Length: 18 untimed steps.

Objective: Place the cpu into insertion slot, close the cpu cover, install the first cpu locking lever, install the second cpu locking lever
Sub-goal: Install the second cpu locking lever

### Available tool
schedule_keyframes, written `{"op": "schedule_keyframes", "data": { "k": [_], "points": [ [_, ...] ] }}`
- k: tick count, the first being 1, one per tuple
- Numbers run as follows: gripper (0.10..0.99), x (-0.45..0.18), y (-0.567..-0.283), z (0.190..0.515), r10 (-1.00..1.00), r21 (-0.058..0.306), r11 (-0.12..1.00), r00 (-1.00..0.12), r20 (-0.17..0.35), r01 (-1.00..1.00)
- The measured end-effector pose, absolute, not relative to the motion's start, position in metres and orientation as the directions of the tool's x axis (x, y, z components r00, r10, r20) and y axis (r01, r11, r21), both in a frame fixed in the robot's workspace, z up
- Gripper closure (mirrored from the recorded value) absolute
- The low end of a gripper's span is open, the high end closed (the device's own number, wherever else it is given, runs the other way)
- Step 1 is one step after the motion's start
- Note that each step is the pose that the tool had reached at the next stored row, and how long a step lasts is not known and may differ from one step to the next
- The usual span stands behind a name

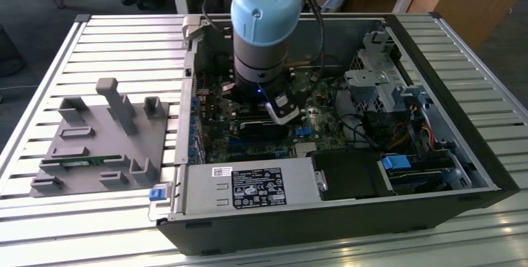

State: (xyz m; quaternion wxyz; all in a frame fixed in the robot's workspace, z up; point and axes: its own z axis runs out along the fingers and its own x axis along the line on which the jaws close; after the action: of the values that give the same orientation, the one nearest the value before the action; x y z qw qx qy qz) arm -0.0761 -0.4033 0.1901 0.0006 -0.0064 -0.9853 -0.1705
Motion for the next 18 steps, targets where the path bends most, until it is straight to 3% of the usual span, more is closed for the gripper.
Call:
{"op": "schedule_keyframes", "data": {
  "k": [18],
  "points": [
    [0.969,-0.077,-0.402,0.198,0.012,0.341,0.94,-1.0,0.003,0.013]
  ]
}}
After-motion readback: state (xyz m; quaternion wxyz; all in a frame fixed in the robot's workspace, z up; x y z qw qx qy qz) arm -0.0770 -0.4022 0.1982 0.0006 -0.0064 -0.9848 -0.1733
